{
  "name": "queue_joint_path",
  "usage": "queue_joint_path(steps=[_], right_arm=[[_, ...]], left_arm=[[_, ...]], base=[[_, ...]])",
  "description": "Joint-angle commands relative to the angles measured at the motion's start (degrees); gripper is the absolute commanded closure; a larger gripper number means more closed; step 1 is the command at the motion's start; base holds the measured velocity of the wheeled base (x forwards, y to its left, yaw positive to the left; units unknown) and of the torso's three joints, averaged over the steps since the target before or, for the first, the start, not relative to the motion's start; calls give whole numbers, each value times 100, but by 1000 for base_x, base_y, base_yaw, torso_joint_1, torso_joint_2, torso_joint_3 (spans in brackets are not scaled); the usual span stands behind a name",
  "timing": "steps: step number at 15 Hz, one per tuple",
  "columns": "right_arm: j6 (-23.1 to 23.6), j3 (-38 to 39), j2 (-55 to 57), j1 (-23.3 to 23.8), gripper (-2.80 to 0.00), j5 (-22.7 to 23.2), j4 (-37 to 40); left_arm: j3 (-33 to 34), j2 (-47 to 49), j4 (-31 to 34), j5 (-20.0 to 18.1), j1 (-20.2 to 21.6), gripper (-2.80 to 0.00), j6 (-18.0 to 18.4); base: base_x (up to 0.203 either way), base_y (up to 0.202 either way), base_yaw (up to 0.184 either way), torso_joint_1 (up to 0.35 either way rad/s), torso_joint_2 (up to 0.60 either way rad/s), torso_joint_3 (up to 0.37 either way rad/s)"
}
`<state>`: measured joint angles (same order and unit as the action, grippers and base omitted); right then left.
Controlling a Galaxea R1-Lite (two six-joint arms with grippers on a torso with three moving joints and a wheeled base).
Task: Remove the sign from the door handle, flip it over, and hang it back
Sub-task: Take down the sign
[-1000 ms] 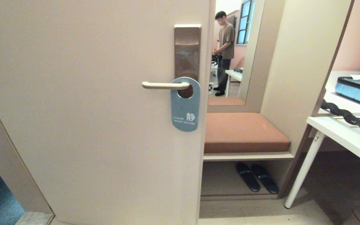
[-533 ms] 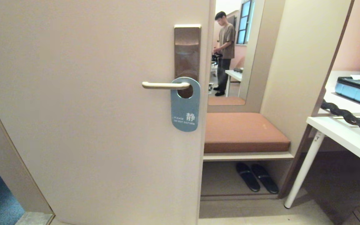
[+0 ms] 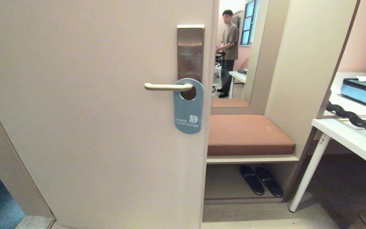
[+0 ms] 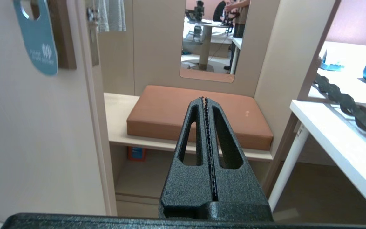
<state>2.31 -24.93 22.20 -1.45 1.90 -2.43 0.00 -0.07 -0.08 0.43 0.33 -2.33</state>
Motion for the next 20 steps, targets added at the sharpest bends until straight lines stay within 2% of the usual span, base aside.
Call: queue_joint_path(steps=[1,6,8,11,14,16,18,20], right_arm=[[4,-150,933,-4,0,4,-301],[-22,-472,2121,6,0,11,-487],[-350,-725,2663,50,0,6,-495],[-627,-844,3554,528,0,15,-638],[-645,-909,4490,703,0,162,-1076],[-581,-1071,5070,723,0,651,-1455],[-261,-1380,5555,726,0,1757,-1739],[453,-1622,5870,725,0,2936,-1811]], left_arm=[[0,7,0,1,2,0,-4],[0,7,0,1,2,0,-4],[0,7,0,1,2,0,-4],[0,7,0,1,2,0,-4],[0,7,0,1,2,0,-4],[0,7,0,1,2,0,-4],[0,7,0,1,2,0,-4],[0,7,0,1,2,0,-4]], base=[[0,0,0,0,0,0],[0,0,0,0,0,0],[0,0,0,0,0,0],[0,0,0,0,0,0],[0,0,0,0,0,0],[0,0,0,0,0,0],[0,0,0,0,0,0],[0,0,0,0,0,0]])
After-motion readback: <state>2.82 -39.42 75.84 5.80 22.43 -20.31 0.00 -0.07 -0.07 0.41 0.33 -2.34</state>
